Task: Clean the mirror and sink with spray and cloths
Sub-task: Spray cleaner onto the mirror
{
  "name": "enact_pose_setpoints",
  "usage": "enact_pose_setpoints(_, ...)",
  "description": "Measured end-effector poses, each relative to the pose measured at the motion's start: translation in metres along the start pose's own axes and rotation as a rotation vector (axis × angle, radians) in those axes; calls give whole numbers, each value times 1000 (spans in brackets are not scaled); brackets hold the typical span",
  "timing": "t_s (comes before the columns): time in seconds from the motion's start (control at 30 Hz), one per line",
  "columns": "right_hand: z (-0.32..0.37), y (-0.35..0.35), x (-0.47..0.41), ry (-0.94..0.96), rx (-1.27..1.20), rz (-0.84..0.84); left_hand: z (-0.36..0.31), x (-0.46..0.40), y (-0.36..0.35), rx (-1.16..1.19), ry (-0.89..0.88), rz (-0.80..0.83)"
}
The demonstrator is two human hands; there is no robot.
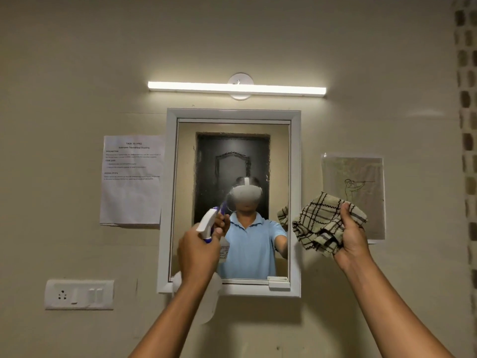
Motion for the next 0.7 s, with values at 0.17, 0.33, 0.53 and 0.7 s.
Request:
enact_pose_setpoints(0.17, 5, 18, 4, -1, 4, -25, -18, 42, -44, 84, -44, 124)
enact_pose_setpoints(0.33, 6, 37, 4, -22, 17, -34, -22, 77, -65, 74, -48, 188)
enact_pose_setpoints(0.53, -7, 48, 2, -64, 29, -41, 3, 82, -55, 12, 23, 161)
enact_pose_setpoints(0.7, -29, 37, 7, -112, 15, -8, 24, 61, -9, -66, 68, -9)
Point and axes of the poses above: each hand's wrist, its own x-axis away from the middle knuckle, its own y-axis out of the back of the hand, z = x × y, the point moved 6 cm from there along -x, towards the middle knuckle, and after that the axes turned 9 degrees about -z, right-handed, at the moved point
